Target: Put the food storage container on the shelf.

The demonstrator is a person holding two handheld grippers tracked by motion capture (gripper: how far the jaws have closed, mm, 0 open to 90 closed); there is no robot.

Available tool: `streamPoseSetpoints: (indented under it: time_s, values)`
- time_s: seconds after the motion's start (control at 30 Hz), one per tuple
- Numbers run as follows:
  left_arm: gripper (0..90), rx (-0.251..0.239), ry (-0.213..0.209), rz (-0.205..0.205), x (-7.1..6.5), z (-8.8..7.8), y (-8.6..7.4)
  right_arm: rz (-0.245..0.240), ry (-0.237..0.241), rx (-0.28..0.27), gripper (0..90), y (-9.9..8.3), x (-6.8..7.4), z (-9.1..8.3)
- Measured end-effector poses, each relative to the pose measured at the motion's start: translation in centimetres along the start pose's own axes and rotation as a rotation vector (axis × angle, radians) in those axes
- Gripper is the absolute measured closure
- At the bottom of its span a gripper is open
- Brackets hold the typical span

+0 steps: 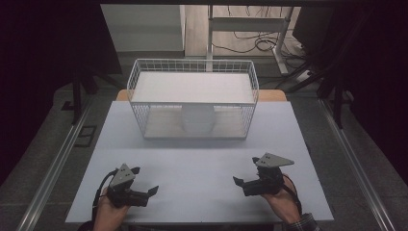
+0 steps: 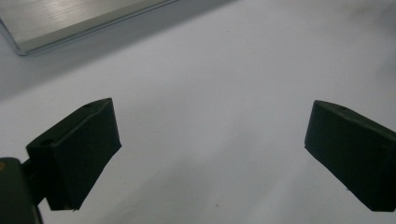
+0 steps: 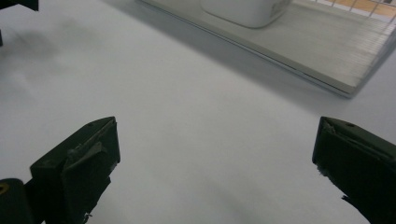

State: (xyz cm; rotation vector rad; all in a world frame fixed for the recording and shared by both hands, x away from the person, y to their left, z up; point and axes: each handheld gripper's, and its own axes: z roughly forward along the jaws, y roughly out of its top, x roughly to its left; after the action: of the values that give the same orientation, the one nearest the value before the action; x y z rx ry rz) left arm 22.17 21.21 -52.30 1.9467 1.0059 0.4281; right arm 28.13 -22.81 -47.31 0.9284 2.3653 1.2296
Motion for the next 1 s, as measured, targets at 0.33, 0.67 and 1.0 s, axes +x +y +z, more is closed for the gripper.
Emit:
streamPoseSetpoints:
  time_s: [0.33, 0.67, 1.0]
  values:
    - [2.5, -0.021, 0.022, -0.032, 0.4, -1.4, -0.7, 0.015, -0.049, 0.003, 0.6, -1.5, -0.2, -1.7]
    - [0.0, -0.002, 0.041, -0.067, 0.6, -2.1, -1.6, 0.054, -0.079, 0.022, 0.0, -3.7, -0.6, -3.0]
    - [0.0, 0.010, 0.036, -0.079, 0.8, -2.0, -1.9, 0.082, -0.085, 0.101, 0.0, -6.0, -0.6, -3.0]
